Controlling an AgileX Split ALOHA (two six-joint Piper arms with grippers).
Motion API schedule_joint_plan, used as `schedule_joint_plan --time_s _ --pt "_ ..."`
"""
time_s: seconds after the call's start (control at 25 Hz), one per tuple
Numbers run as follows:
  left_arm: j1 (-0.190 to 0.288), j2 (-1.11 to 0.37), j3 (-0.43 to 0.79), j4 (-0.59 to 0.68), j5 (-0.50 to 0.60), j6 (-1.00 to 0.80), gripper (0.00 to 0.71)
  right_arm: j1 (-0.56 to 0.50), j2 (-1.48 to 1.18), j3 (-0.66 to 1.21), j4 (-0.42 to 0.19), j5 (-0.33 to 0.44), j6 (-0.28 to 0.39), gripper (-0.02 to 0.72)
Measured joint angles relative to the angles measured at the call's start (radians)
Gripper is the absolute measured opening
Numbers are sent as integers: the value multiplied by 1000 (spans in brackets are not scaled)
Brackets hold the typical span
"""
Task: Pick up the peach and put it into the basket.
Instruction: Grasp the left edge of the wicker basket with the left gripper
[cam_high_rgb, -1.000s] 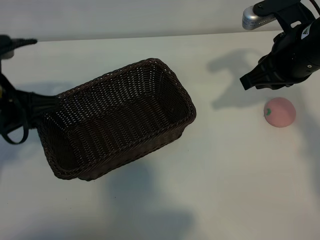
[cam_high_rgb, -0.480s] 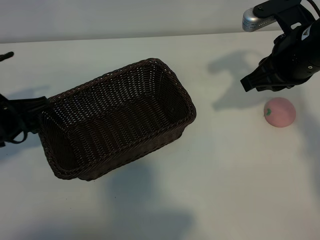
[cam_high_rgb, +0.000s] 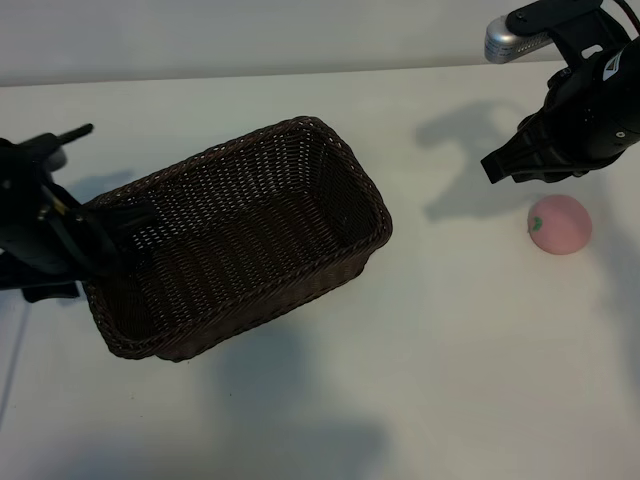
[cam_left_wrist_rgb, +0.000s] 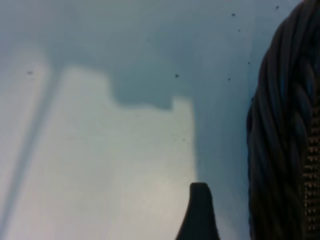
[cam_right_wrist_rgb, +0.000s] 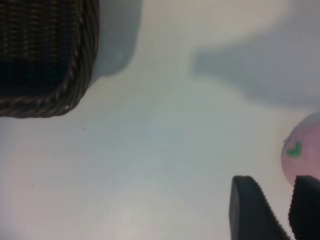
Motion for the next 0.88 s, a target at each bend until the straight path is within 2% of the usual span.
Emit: schedule_joint_plan --time_s 0.2,0.56,0.64,0.8,0.88 --pt "0 72 0 -53 -62 35 586 0 0 0 0 0 0 252" --pt "0 131 0 -73 -88 68 580 0 0 0 0 0 0 252" --pt "1 131 0 -73 -88 68 557 0 0 0 0 -1 0 252" --pt "1 131 0 -78 -95 65 451 0 0 0 0 -1 0 253" --pt "1 131 0 -80 -105 63 426 0 0 0 0 -1 0 253"
